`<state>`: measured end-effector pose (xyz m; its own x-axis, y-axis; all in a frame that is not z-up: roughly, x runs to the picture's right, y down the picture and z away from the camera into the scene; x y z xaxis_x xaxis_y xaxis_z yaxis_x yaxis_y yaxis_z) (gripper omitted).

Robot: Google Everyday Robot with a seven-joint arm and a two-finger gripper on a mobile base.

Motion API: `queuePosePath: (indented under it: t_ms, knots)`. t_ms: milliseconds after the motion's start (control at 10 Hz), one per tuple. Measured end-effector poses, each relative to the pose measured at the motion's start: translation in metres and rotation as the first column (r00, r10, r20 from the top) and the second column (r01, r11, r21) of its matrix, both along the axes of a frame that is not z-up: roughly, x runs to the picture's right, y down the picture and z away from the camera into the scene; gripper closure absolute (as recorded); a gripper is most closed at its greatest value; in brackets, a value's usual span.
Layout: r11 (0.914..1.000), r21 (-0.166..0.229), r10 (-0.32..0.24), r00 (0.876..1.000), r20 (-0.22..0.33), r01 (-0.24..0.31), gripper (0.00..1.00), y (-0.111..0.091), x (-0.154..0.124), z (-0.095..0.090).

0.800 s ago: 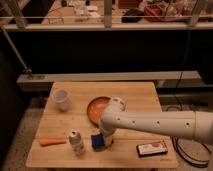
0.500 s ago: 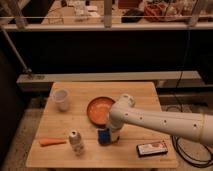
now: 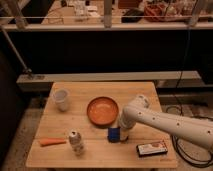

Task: Wipe the white sponge on the table

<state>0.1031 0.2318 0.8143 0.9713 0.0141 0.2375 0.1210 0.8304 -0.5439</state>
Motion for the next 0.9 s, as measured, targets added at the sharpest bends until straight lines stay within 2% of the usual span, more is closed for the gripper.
queuePosePath:
  t_ms: [200, 400, 700, 900]
  knots:
    - [0.9997, -0.008, 0.025, 1.000, -0.018, -0.025, 1.00, 0.014, 0.015, -0.007]
    - [0.9995, -0.013, 0.028, 0.999, -0.034, -0.029, 1.00, 0.035, 0.024, -0.025]
    - [0.9997, -0.026, -0.003, 0.999, -0.033, 0.002, 1.00, 0.074, 0.026, -0.056]
    - [0.9983, -0.031, -0.051, 0.999, -0.007, 0.050, 1.00, 0.090, 0.010, -0.065]
